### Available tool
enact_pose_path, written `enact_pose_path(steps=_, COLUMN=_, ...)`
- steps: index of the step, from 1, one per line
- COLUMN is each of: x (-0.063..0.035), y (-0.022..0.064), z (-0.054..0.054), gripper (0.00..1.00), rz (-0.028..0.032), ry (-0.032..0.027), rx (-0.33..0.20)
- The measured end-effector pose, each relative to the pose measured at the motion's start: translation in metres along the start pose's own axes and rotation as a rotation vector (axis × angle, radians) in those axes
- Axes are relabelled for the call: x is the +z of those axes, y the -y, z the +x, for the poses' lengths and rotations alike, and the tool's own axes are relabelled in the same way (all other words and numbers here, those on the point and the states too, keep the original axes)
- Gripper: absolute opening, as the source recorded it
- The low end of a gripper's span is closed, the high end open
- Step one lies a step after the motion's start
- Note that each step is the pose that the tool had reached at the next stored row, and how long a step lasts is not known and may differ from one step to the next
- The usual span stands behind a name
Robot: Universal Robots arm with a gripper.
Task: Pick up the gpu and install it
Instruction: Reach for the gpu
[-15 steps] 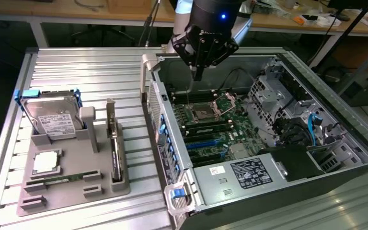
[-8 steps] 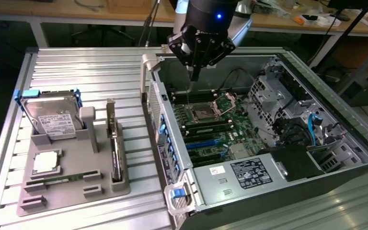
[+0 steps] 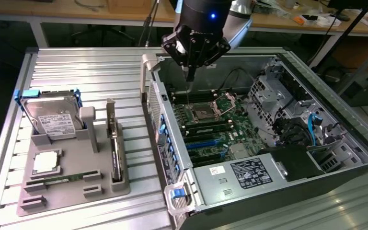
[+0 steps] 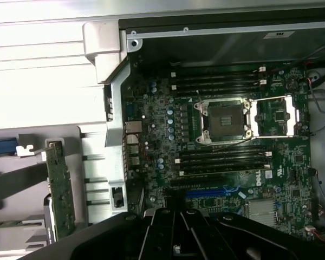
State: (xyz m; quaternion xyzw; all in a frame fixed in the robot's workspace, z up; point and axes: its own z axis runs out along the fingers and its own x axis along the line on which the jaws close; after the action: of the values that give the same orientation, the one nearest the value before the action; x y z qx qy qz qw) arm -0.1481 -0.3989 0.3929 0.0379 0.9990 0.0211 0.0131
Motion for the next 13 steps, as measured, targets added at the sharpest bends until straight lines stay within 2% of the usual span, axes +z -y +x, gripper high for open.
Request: enact_pose_path(steps=13, x=-0.0005, y=0.0013, z=0.018, gripper=0.11, rz=0.0, ry=0.0, rx=0.0)
